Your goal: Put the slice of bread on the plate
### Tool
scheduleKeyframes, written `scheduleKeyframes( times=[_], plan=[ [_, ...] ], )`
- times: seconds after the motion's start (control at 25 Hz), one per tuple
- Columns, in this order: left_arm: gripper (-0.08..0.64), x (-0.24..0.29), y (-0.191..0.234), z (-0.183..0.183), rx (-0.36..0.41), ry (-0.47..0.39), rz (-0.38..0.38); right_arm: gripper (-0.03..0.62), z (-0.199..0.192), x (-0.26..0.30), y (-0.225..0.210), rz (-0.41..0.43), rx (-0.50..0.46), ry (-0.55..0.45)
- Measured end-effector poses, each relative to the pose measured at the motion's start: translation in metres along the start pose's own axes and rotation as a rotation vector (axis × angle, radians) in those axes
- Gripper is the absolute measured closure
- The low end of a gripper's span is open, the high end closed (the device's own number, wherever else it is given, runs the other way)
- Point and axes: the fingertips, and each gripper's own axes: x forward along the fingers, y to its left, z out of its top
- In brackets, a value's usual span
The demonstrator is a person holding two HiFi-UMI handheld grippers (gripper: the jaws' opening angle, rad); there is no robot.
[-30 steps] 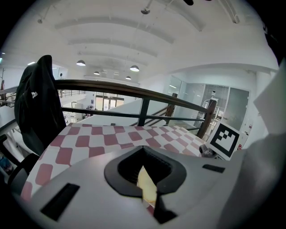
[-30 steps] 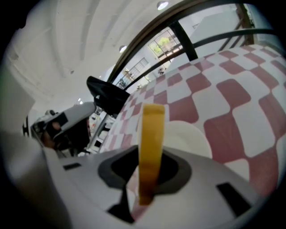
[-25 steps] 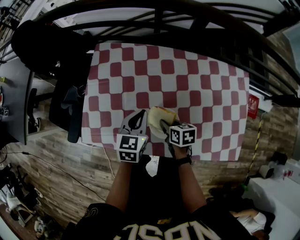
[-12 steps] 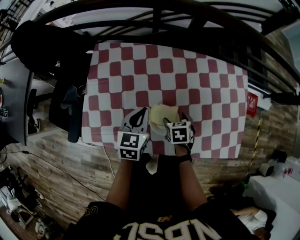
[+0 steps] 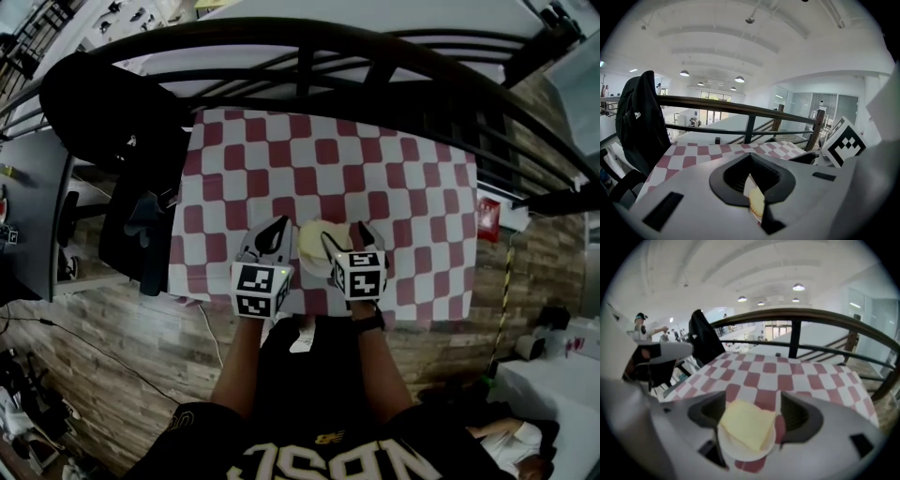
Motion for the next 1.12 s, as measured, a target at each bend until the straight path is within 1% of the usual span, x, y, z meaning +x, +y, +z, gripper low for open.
scheduleKeyframes(
  times=[0.08, 0.16, 0.28, 0.4, 0.48, 0.68, 0.8, 0.92, 1.12],
  plan=[
    [0.543, -0.006, -0.001, 0.01, 0.004, -0.026, -0.002, 0.216, 0.017, -0.013, 0.009, 0.02, -0.009, -0.054],
    [0.543, -0.012, -0.002, 0.021, 0.008, -0.054, -0.007, 0.238, 0.034, -0.026, 0.017, 0.028, -0.015, -0.106],
    [0.543, -0.021, -0.004, 0.038, 0.02, -0.096, -0.014, 0.327, 0.058, -0.046, 0.027, 0.026, -0.026, -0.184],
    [0.543, -0.034, -0.007, 0.052, 0.03, -0.127, -0.016, 0.39, 0.075, -0.066, 0.039, 0.022, -0.045, -0.253],
    [0.543, -0.04, -0.007, 0.064, 0.046, -0.156, -0.019, 0.461, 0.091, -0.079, 0.045, 0.014, -0.055, -0.313],
    [0.543, -0.063, -0.012, 0.094, 0.079, -0.229, -0.027, 0.545, 0.12, -0.116, 0.063, 0.011, -0.074, -0.443],
    [0.543, -0.078, -0.019, 0.114, 0.099, -0.278, -0.036, 0.575, 0.137, -0.142, 0.073, 0.001, -0.094, -0.528],
    [0.543, -0.09, -0.026, 0.131, 0.123, -0.328, -0.045, 0.577, 0.151, -0.165, 0.079, -0.005, -0.107, -0.603],
    [0.543, -0.104, -0.034, 0.149, 0.15, -0.381, -0.052, 0.577, 0.165, -0.187, 0.082, -0.037, -0.128, -0.643]
  ],
)
